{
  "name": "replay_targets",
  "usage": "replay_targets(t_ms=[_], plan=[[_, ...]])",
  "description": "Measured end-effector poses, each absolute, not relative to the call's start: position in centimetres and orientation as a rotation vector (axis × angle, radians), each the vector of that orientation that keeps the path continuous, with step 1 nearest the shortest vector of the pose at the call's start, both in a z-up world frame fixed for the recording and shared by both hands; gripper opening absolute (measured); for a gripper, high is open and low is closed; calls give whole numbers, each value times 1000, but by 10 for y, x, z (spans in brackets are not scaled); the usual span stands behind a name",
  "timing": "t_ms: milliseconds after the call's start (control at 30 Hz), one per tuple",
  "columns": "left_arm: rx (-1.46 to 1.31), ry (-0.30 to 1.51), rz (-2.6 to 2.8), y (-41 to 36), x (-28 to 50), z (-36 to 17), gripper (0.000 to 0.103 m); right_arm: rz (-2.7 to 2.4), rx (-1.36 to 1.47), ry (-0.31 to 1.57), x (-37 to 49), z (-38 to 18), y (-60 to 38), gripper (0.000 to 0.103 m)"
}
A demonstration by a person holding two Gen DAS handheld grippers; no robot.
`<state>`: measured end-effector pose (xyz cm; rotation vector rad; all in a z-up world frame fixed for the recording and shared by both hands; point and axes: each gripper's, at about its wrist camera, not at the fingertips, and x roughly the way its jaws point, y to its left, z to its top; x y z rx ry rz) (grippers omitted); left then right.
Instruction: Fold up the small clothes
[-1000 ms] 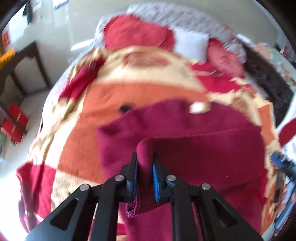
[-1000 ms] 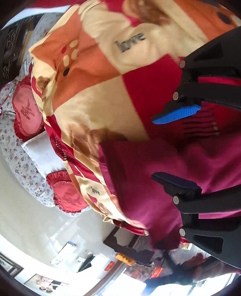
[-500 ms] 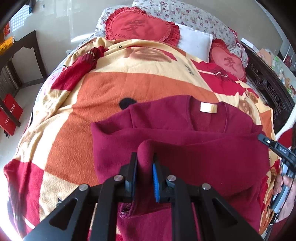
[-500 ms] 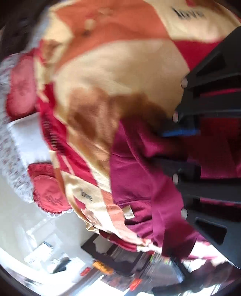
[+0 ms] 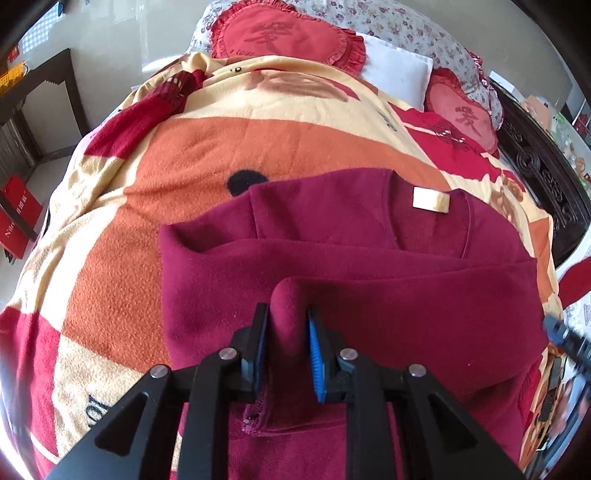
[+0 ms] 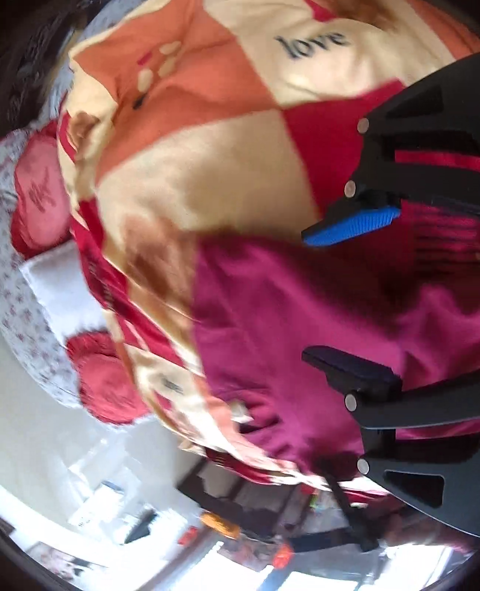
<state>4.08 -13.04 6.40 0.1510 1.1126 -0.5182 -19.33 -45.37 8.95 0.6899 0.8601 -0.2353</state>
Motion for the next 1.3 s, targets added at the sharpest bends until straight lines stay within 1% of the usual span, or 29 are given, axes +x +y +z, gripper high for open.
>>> replay_targets(t_ms=[33,67,100,133,167,200,300,367,500,533,567,600,633,667,700,733,767,867,933,1033,1067,1100,1133,1167,1200,1267,1300], plan=[[154,1112,-514,-131,40,64,20,-233,693,877,-193,85,-449,38],[160,1110,-511,-131,39,64,20,-226,698,894,-191,79,-446,35],[165,1107,-513,-131,37,65,20,-221,692,919,-187,70,-444,28],[165,1108,-517,-131,36,66,22,-226,673,933,-185,67,-442,13],[165,1108,-522,-130,34,66,28,-232,654,934,-185,66,-442,12],[168,1105,-532,-129,31,66,30,-238,633,915,-189,70,-441,7],[208,1098,-523,-133,27,59,31,-302,625,901,-204,65,-446,6],[224,1098,-517,-135,26,55,31,-297,654,917,-208,52,-450,10],[212,1093,-525,-134,28,58,30,-334,674,801,-217,80,-461,22],[210,1087,-529,-135,29,59,28,-354,645,776,-214,89,-464,33],[210,1083,-532,-136,29,60,24,-366,624,774,-207,94,-466,38],[212,1079,-541,-137,29,62,22,-377,604,791,-196,96,-470,41],[213,1079,-553,-139,29,64,17,-375,591,812,-185,94,-472,41],[211,1077,-560,-139,29,67,15,-362,579,843,-173,90,-475,38],[205,1062,-569,-139,29,73,15,-345,569,882,-161,86,-477,29],[195,1049,-575,-138,29,78,15,-336,557,910,-151,84,-478,4],[178,1037,-584,-136,30,83,15,-347,542,904,-147,86,-477,0],[142,1021,-566,-130,36,87,15,-365,539,810,-150,97,-478,0],[164,1050,-532,-132,42,72,15,-383,526,835,-145,85,-478,0],[161,1080,-502,-130,46,56,21,-371,504,862,-140,71,-477,0],[162,1079,-501,-129,44,55,22,-361,495,859,-143,75,-477,3],[161,1070,-505,-128,42,57,22,-345,506,861,-150,83,-475,9],[165,1062,-505,-126,39,60,26,-330,528,859,-157,88,-474,21],[169,1061,-504,-125,36,62,31,-312,552,852,-165,93,-472,26],[168,1063,-508,-124,34,65,34,-291,576,841,-177,97,-468,27],[149,1055,-522,-117,26,73,44,-257,596,837,-203,100,-457,31],[146,1051,-522,-115,24,76,45,-248,597,854,-213,98,-451,31]])
